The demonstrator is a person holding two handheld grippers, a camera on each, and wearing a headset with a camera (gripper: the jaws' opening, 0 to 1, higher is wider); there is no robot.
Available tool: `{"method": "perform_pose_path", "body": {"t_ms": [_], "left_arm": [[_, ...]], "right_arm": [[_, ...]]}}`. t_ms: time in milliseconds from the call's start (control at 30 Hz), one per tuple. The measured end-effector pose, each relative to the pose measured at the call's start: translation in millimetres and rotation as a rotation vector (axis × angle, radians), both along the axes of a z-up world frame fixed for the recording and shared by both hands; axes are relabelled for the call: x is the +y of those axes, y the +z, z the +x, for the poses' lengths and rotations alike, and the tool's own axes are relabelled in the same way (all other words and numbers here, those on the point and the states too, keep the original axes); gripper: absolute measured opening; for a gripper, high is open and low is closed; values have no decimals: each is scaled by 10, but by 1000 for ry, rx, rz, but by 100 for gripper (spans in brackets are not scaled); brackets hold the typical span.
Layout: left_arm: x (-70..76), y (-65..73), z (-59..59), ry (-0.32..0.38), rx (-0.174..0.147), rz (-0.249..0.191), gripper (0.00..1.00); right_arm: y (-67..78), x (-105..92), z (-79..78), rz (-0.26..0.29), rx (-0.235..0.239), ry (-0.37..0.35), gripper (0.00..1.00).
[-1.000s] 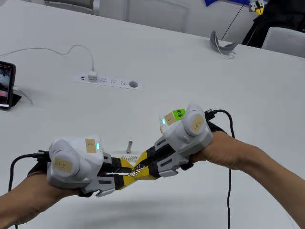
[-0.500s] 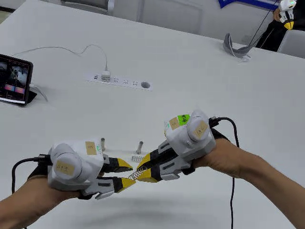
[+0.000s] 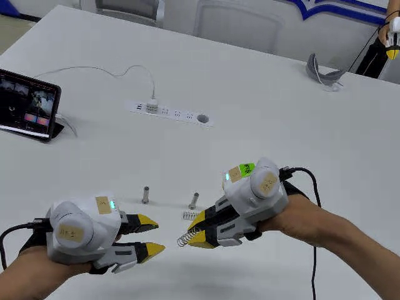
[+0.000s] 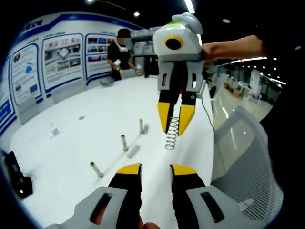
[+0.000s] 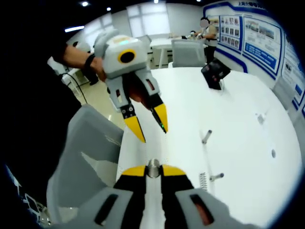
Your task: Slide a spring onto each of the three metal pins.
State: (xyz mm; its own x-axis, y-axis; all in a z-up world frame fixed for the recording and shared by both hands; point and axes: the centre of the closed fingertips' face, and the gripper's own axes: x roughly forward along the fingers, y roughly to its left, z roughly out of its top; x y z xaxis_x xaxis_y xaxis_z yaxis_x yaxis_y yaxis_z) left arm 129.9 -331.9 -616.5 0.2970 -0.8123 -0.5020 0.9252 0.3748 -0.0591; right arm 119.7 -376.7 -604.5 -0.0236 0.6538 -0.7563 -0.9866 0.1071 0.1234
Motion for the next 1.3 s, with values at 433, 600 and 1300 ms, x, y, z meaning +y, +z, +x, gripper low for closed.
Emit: {"method": "perform_pose_path", "body": {"t_ms": [433,600,1300], "left_arm": [[386,-138,169,168,32,7,39],[518,-162,192,215,41,8,44],[1008,-202,279,381,83,-1,63]], "right_arm": [[-117,5,151,-45,-13,9,12],[-157,33,235,-63,-20,16,12],[-273,299,787,-131,-96,72,12]]}}
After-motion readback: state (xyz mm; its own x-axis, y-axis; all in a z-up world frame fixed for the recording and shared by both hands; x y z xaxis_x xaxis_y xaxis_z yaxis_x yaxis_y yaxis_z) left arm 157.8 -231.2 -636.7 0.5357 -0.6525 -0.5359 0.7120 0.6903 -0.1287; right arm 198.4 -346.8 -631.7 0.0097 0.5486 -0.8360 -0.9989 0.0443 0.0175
